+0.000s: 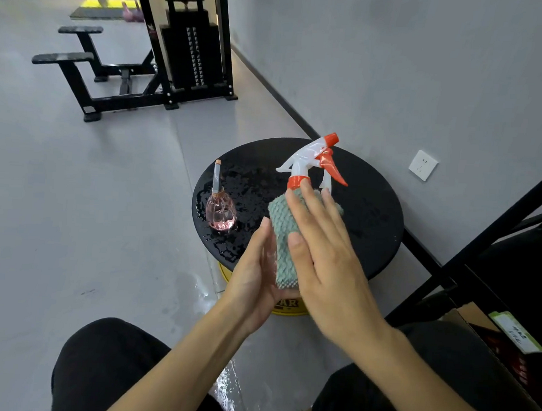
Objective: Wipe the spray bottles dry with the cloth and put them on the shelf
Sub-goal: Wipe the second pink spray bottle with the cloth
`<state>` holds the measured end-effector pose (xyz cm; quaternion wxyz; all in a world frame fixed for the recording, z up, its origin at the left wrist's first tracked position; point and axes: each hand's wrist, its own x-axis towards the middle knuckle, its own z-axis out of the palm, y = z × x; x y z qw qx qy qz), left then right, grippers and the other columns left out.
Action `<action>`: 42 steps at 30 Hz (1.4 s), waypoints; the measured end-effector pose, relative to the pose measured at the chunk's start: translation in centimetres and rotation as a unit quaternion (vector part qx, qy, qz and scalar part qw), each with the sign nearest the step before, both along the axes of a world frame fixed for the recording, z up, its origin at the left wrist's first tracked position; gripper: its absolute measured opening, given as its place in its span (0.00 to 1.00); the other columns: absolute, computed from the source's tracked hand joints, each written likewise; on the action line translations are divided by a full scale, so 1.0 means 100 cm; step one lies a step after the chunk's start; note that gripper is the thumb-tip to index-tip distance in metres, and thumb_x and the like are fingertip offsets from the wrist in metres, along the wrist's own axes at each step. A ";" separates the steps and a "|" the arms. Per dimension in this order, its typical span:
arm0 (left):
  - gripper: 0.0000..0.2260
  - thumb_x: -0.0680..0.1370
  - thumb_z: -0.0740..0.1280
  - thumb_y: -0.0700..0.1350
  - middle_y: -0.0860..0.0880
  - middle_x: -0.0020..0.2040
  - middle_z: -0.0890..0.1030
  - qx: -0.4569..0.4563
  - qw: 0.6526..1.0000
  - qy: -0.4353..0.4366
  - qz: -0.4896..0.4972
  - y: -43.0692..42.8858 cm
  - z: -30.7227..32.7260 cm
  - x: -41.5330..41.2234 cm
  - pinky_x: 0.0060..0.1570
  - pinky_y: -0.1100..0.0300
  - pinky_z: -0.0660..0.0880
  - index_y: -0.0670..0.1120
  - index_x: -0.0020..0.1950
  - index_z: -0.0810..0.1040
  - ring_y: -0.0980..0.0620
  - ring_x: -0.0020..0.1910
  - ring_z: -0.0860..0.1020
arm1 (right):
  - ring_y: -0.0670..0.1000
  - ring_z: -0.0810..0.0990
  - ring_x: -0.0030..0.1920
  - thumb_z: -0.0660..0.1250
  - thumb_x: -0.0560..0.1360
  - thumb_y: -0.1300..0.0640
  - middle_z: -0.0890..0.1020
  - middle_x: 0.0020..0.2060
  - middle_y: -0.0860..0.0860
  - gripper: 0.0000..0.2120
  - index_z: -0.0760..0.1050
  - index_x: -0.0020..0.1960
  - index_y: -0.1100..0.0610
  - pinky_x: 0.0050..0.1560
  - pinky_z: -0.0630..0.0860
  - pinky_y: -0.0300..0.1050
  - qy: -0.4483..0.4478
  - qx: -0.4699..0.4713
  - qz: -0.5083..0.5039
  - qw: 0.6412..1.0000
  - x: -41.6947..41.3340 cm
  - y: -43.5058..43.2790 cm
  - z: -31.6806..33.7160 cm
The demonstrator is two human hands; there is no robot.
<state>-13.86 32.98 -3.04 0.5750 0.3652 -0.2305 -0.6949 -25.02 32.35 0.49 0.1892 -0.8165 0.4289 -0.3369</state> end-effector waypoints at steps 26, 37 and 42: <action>0.24 0.78 0.56 0.61 0.43 0.59 0.82 -0.015 0.998 0.042 0.039 -0.005 -0.005 0.003 0.53 0.54 0.80 0.47 0.58 0.83 0.47 0.57 0.81 | 0.43 0.42 0.78 0.46 0.83 0.51 0.48 0.78 0.40 0.25 0.49 0.79 0.48 0.77 0.47 0.43 -0.002 -0.014 0.020 1.000 0.004 0.017 -0.008; 0.22 0.76 0.54 0.63 0.47 0.48 0.86 -0.030 0.999 -0.022 -0.002 0.000 -0.005 -0.001 0.29 0.54 0.79 0.54 0.55 0.82 0.50 0.39 0.85 | 0.38 0.43 0.77 0.48 0.82 0.50 0.50 0.78 0.38 0.24 0.53 0.78 0.48 0.72 0.42 0.28 -0.046 0.024 -0.003 0.999 0.003 -0.010 0.008; 0.28 0.77 0.54 0.61 0.41 0.63 0.80 -0.023 0.999 -0.015 0.033 -0.003 0.000 0.009 0.65 0.51 0.73 0.44 0.68 0.74 0.46 0.63 0.78 | 0.45 0.42 0.78 0.47 0.82 0.52 0.47 0.78 0.41 0.25 0.49 0.79 0.49 0.77 0.47 0.45 -0.003 -0.025 0.020 0.999 0.004 0.022 -0.012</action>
